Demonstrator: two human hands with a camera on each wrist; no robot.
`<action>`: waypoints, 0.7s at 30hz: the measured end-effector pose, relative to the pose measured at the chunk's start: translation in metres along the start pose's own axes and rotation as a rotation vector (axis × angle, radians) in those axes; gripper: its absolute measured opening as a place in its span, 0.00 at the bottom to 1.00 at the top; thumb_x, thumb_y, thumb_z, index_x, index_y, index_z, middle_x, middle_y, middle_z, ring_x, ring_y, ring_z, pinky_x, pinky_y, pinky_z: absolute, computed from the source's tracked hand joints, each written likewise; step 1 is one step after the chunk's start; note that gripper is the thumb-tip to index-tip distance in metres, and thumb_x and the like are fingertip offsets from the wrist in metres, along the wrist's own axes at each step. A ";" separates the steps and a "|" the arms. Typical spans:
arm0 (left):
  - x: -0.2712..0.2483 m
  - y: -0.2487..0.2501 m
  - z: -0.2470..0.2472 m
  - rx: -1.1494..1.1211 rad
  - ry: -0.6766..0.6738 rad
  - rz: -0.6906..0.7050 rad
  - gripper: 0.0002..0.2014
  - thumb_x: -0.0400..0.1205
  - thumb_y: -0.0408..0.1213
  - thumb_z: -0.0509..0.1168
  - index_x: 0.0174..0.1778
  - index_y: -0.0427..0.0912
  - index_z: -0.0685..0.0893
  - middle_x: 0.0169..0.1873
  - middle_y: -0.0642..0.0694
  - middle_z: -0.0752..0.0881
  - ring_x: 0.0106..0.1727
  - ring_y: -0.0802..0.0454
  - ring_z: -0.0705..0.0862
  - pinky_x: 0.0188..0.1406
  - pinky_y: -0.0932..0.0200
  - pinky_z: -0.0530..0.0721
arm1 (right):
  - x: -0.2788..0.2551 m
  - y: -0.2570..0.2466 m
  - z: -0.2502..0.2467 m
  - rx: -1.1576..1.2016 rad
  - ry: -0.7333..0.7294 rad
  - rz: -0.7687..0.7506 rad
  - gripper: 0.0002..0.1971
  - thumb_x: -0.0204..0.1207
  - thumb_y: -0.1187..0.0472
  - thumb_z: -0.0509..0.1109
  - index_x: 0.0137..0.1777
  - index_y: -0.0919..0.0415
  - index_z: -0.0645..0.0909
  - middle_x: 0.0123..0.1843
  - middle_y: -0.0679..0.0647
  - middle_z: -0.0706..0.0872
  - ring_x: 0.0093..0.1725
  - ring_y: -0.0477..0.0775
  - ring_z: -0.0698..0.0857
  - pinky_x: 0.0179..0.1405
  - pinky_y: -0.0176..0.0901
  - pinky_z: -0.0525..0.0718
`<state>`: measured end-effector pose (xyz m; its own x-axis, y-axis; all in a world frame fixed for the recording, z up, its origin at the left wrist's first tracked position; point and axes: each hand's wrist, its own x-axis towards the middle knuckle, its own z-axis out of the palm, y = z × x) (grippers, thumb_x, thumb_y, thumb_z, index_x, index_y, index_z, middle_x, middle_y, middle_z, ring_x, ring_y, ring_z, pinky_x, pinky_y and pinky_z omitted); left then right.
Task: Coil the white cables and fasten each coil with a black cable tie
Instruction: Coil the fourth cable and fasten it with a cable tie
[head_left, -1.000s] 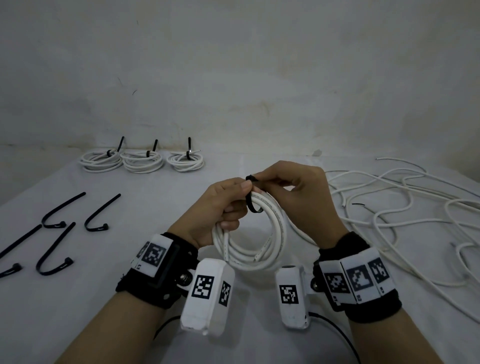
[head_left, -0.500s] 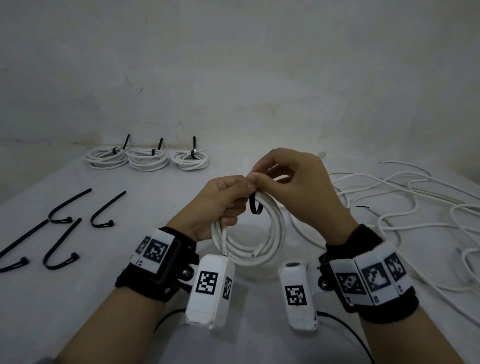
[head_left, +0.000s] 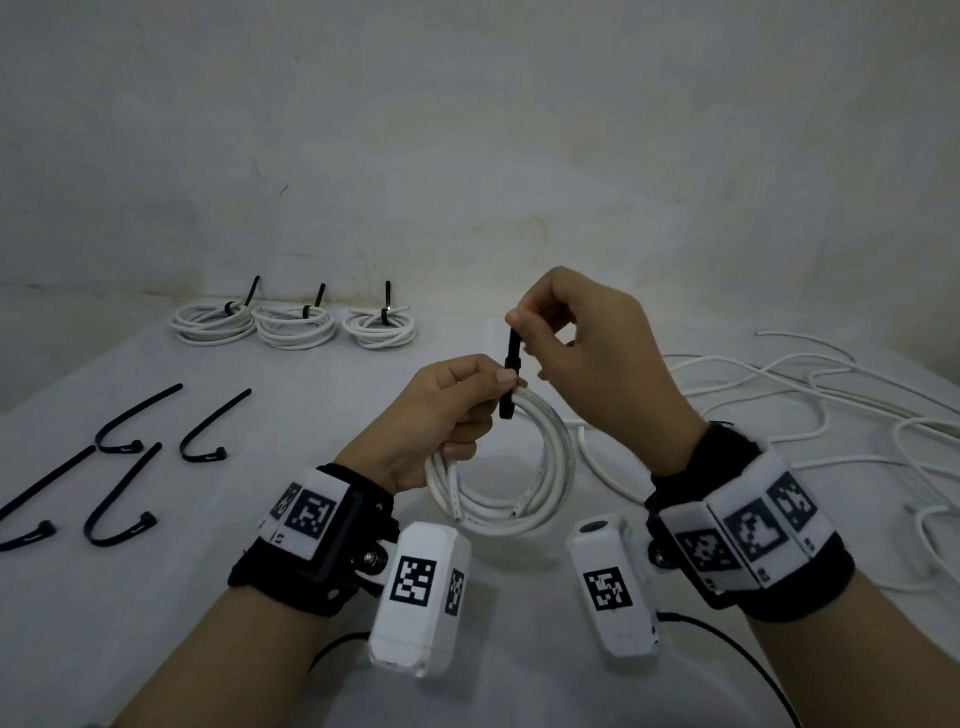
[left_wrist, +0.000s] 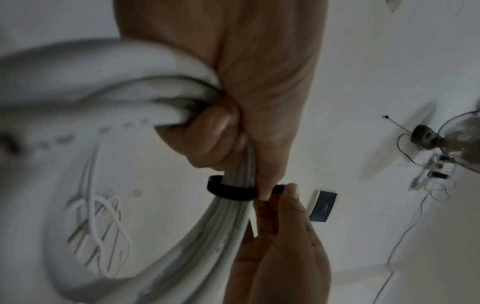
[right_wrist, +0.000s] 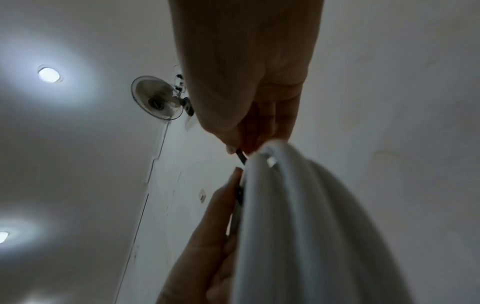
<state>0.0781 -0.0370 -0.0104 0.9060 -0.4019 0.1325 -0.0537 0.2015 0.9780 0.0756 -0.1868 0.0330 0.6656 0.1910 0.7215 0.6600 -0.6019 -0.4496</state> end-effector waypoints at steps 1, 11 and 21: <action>0.000 0.000 -0.002 0.019 0.017 -0.003 0.09 0.76 0.40 0.64 0.30 0.43 0.84 0.18 0.53 0.62 0.17 0.61 0.57 0.12 0.70 0.56 | 0.000 -0.001 0.002 -0.003 -0.036 0.014 0.06 0.79 0.62 0.69 0.41 0.59 0.78 0.32 0.42 0.80 0.37 0.49 0.83 0.36 0.49 0.86; -0.003 0.008 -0.007 0.091 0.031 0.015 0.06 0.84 0.35 0.60 0.55 0.48 0.74 0.17 0.54 0.60 0.16 0.59 0.55 0.13 0.70 0.54 | 0.004 -0.011 0.003 0.060 -0.053 0.026 0.05 0.79 0.64 0.69 0.42 0.58 0.78 0.34 0.47 0.83 0.36 0.50 0.85 0.38 0.51 0.87; -0.002 0.006 -0.005 0.119 0.019 -0.016 0.07 0.84 0.34 0.61 0.40 0.48 0.77 0.18 0.53 0.60 0.16 0.59 0.55 0.13 0.71 0.54 | -0.001 -0.002 0.004 0.122 -0.004 0.097 0.06 0.75 0.68 0.73 0.40 0.58 0.80 0.34 0.44 0.84 0.33 0.44 0.84 0.36 0.35 0.84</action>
<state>0.0785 -0.0302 -0.0057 0.9150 -0.3869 0.1143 -0.0869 0.0875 0.9924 0.0751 -0.1827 0.0315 0.7297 0.1396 0.6694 0.6297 -0.5188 -0.5782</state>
